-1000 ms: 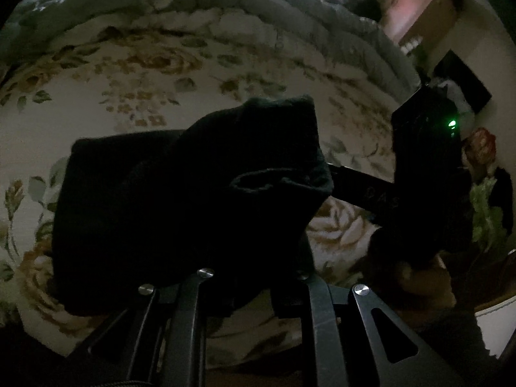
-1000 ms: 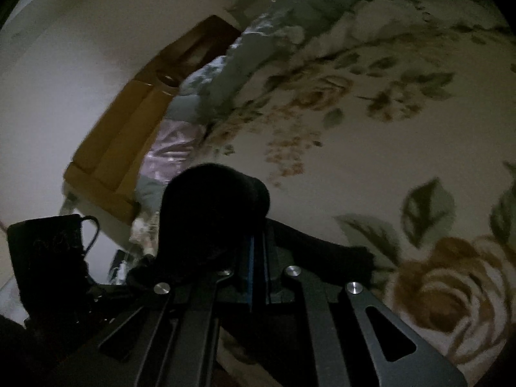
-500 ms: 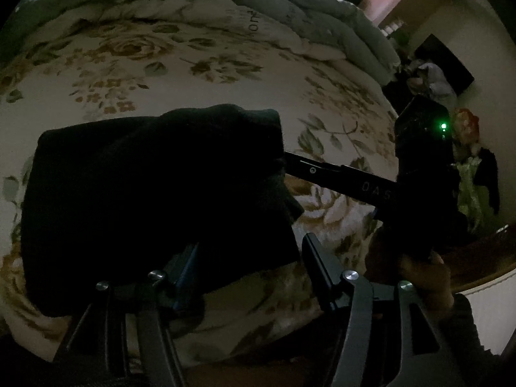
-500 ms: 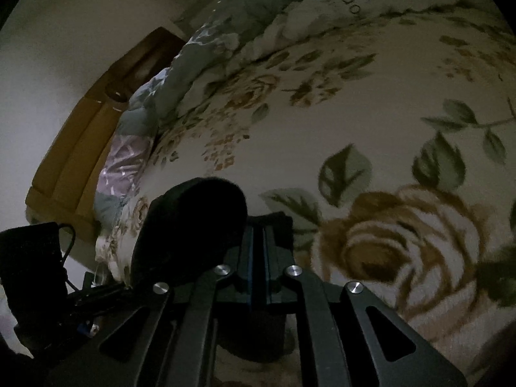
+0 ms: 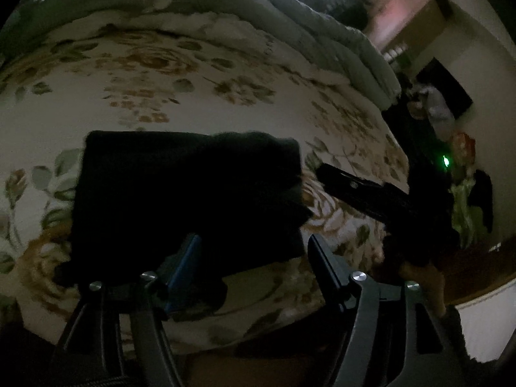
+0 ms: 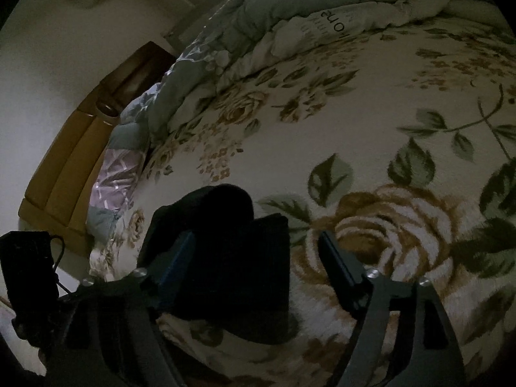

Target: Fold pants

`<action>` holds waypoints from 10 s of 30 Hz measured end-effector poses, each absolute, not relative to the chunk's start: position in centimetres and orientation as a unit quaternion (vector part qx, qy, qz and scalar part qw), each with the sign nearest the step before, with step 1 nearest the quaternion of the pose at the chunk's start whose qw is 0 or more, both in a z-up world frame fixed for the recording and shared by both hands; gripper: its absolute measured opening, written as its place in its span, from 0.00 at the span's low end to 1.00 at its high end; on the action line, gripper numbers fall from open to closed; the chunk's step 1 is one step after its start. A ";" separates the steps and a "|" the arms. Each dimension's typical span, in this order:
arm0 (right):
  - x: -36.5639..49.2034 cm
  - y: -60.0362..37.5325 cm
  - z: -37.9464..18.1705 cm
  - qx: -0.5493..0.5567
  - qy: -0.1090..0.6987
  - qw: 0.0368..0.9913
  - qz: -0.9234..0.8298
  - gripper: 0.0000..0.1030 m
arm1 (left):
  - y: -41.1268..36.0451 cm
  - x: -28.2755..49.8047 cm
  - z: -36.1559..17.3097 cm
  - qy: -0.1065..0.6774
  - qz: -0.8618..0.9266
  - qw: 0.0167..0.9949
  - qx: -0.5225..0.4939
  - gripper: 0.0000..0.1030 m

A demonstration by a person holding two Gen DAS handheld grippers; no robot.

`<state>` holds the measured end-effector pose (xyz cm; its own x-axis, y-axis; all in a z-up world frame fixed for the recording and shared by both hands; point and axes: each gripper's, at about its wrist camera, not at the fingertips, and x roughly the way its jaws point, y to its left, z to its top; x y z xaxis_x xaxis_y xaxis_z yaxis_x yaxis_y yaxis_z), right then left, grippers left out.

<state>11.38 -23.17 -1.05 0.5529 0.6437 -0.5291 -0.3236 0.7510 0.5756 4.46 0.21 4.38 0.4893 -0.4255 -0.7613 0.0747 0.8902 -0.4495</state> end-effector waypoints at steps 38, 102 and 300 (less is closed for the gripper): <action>11.6 -17.9 -3.8 0.200 0.451 0.841 0.223 0.91 | 12.4 8.7 -3.3 0.525 -0.041 0.802 -0.283 0.75; 9.1 -16.6 -1.8 0.197 0.406 0.841 0.298 0.50 | 10.1 6.7 2.2 0.486 -0.032 0.845 -0.221 0.27; 13.3 -4.9 -0.6 -0.079 0.302 0.881 0.356 0.94 | 10.5 7.8 0.1 0.424 0.085 0.901 -0.037 0.81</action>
